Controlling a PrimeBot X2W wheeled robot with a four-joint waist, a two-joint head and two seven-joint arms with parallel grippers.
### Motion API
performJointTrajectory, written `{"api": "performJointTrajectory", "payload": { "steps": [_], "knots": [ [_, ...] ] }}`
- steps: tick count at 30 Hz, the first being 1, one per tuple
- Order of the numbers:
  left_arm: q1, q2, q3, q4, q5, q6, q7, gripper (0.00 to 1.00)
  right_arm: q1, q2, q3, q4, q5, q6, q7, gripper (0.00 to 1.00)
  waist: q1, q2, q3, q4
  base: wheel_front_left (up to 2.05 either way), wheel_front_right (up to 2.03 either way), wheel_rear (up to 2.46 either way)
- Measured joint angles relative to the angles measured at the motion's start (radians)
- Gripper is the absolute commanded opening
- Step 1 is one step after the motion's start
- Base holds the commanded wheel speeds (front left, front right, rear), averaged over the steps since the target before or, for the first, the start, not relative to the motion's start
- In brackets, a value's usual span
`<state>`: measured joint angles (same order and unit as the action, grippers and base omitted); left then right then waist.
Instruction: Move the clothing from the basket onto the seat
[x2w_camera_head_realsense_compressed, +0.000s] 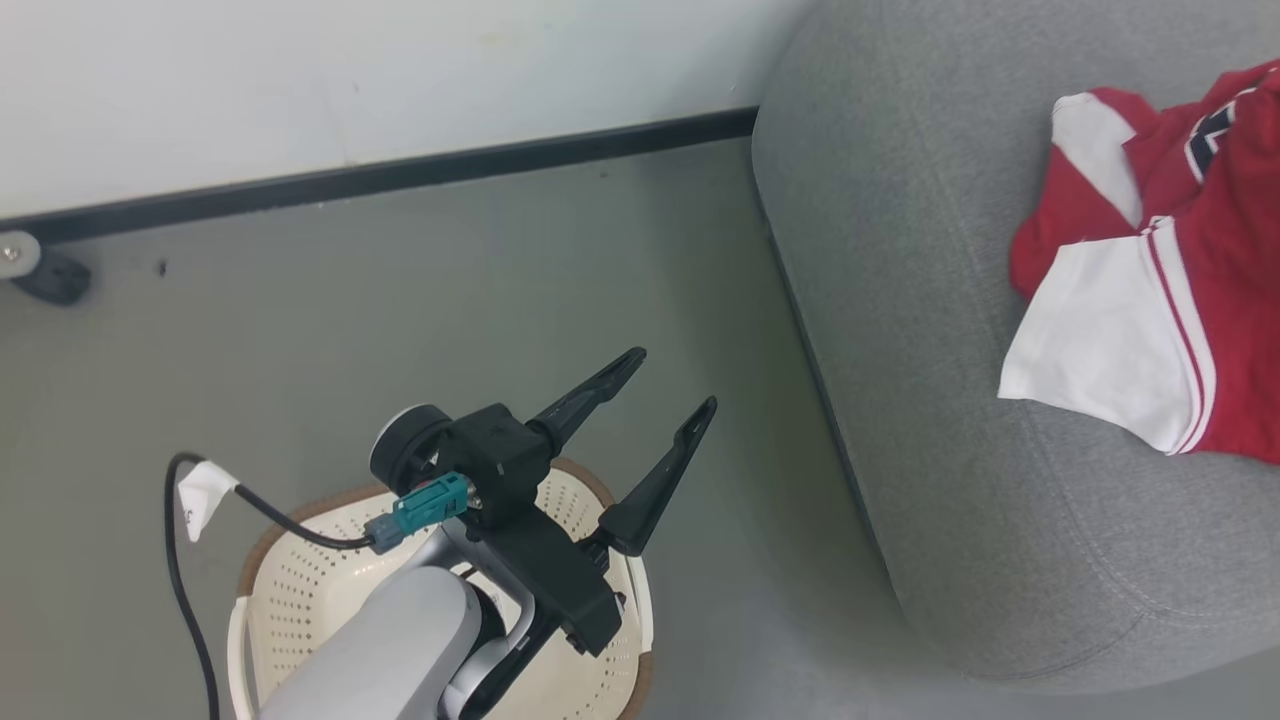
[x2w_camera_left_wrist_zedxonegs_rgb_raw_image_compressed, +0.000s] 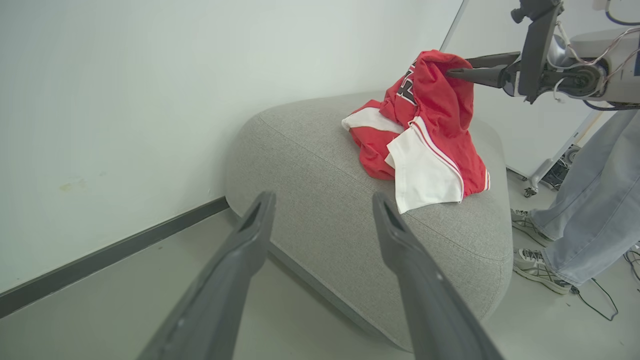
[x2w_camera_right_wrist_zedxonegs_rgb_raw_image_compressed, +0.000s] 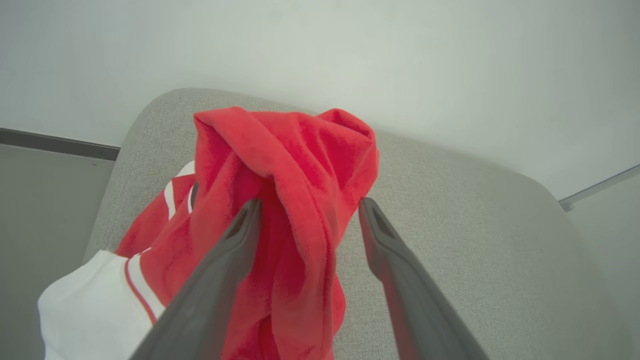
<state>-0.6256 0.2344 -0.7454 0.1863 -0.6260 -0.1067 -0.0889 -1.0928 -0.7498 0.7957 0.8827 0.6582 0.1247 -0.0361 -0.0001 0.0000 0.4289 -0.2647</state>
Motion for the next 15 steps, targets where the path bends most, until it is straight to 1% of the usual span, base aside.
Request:
{"api": "performJointTrajectory", "payload": {
  "steps": [4,8,13,15],
  "knots": [
    [0.026,0.003,0.004,0.016,-0.007,0.000,-0.011,1.00,0.025,-0.016,0.053,-0.040,0.029,0.000,0.000,1.00,0.0000,0.0000,-0.039,-0.010,0.00,0.00,0.00],
    [0.047,0.002,0.007,0.028,-0.015,0.000,-0.028,1.00,0.047,-0.046,0.097,-0.075,0.049,0.000,-0.003,1.00,0.0000,0.0000,-0.079,-0.021,0.00,0.00,0.00],
    [0.072,0.002,0.021,0.031,-0.020,0.001,-0.042,1.00,0.076,-0.087,0.128,-0.124,0.075,0.000,-0.029,1.00,-0.0001,0.0000,-0.127,-0.033,0.00,0.00,0.00],
    [0.084,0.002,0.022,0.032,-0.039,0.001,-0.050,1.00,0.085,-0.100,0.137,-0.141,0.092,0.000,-0.041,1.00,-0.0001,-0.0001,-0.144,-0.036,0.00,0.00,0.00]
  ]
}}
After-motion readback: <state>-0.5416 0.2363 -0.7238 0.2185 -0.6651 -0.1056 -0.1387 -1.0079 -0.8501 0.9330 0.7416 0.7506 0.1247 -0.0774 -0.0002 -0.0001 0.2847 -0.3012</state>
